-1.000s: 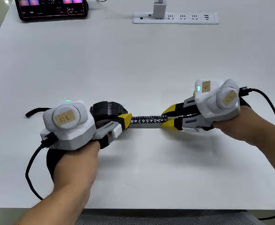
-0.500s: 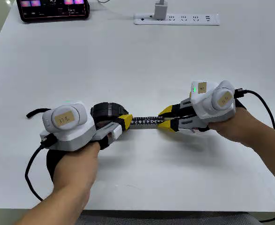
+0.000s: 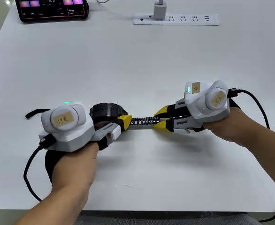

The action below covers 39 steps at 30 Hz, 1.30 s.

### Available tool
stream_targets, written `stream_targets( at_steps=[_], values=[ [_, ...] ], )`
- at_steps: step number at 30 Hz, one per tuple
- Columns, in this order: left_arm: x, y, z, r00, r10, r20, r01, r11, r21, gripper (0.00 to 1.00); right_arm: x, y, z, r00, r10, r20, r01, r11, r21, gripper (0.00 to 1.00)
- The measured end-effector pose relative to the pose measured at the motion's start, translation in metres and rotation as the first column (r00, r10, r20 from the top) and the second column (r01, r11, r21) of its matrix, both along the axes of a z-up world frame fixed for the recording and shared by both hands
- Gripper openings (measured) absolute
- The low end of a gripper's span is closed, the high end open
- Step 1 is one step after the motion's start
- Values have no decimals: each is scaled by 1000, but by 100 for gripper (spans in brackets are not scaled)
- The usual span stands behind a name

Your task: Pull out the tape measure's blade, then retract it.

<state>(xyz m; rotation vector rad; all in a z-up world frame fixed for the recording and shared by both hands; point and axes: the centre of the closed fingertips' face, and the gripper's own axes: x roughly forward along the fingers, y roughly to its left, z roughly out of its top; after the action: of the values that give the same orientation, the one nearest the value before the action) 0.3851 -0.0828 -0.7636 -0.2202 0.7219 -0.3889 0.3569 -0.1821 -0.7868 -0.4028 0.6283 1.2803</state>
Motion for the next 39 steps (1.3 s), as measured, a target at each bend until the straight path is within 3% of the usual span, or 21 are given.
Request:
stream_targets(
  at_steps=[12, 39],
  values=[
    [0, 0, 0, 1000, -2, -3, 2, 1000, -1, 57, 3, 5, -1, 1000, 7, -3, -7, 1000, 10, 9],
    [0, 1, 0, 1000, -11, -15, 10, 1000, -27, 57, 6, 51, -1, 999, 46, 10, -47, 998, 38, 9]
  ],
)
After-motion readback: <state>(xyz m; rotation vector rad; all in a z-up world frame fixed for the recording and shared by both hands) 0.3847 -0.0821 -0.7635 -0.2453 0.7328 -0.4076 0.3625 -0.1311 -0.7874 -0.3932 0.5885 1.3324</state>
